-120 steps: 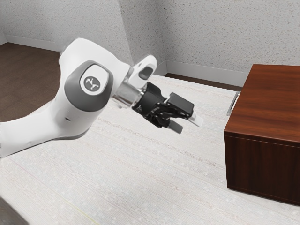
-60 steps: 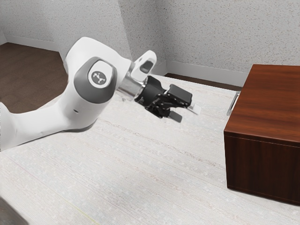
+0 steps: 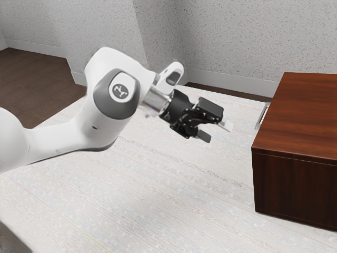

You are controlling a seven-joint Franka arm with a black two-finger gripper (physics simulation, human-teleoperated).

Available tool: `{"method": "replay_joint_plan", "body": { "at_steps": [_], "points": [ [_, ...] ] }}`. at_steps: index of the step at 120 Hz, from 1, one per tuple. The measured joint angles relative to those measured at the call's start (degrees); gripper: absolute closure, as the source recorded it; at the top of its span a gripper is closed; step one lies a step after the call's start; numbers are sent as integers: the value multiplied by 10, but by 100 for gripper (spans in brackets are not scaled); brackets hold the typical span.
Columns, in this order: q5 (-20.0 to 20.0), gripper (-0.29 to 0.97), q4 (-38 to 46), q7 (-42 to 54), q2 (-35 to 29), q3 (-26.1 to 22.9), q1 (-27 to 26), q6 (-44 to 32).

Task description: Pull the drawer handle with one arm to open the drawer

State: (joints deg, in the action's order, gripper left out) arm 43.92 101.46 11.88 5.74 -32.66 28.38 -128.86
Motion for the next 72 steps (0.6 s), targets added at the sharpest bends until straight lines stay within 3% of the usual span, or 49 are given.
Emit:
{"method": "replay_joint_plan", "body": {
  "at_steps": [72],
  "points": [
    [-18,0,-75,-47,85,2,-19,-7]
  ]
}}
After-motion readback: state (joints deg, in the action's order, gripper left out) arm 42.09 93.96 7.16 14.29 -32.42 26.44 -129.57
